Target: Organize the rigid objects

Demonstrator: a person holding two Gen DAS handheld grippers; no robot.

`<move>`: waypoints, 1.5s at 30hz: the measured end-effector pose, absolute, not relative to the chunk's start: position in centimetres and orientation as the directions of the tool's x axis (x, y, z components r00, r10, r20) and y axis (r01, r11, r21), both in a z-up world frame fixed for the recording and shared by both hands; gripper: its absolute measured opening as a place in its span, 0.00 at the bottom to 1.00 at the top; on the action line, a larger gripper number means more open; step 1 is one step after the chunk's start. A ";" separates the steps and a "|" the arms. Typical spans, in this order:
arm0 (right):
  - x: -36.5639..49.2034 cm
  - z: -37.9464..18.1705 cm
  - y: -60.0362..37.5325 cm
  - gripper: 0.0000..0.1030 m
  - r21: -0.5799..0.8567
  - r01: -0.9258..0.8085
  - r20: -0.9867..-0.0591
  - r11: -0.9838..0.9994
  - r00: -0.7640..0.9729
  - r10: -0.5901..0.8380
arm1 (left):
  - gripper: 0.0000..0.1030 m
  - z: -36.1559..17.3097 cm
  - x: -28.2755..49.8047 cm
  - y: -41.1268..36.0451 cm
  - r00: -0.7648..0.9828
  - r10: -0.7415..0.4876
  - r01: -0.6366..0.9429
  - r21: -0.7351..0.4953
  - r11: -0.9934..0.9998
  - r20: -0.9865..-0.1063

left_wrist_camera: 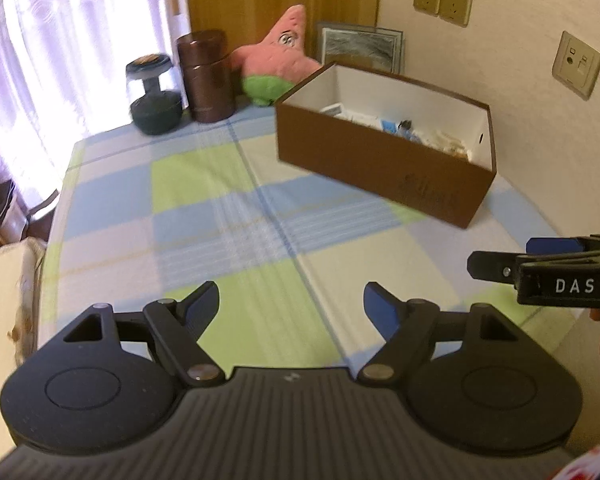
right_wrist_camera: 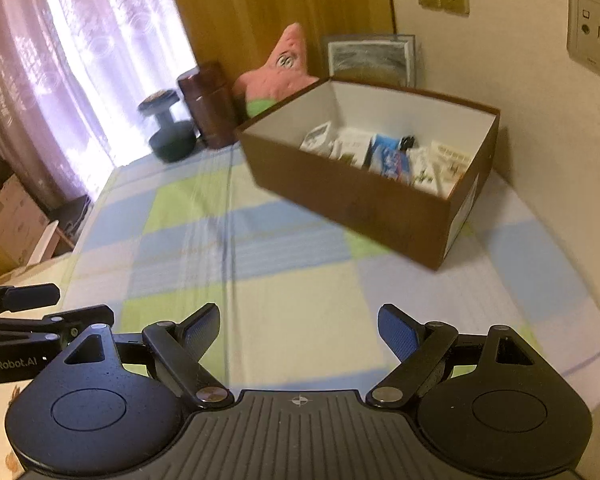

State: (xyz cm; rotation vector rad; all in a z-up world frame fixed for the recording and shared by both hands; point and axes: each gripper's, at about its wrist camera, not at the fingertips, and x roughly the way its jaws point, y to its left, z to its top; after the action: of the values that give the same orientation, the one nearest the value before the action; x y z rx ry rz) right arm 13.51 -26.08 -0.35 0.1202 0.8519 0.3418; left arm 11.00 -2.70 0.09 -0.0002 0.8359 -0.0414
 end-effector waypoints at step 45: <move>-0.6 -2.6 -16.6 0.81 0.211 -0.320 -0.762 0.924 0.539 0.360 | 0.74 -1.8 -3.1 4.9 0.641 -0.017 -0.019 -0.039 0.999 -0.767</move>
State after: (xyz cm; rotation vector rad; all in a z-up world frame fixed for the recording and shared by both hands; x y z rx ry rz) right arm -0.62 -16.64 -2.59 0.0480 0.9168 0.4043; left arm -3.07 4.90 -1.75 -0.0443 0.8746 0.0009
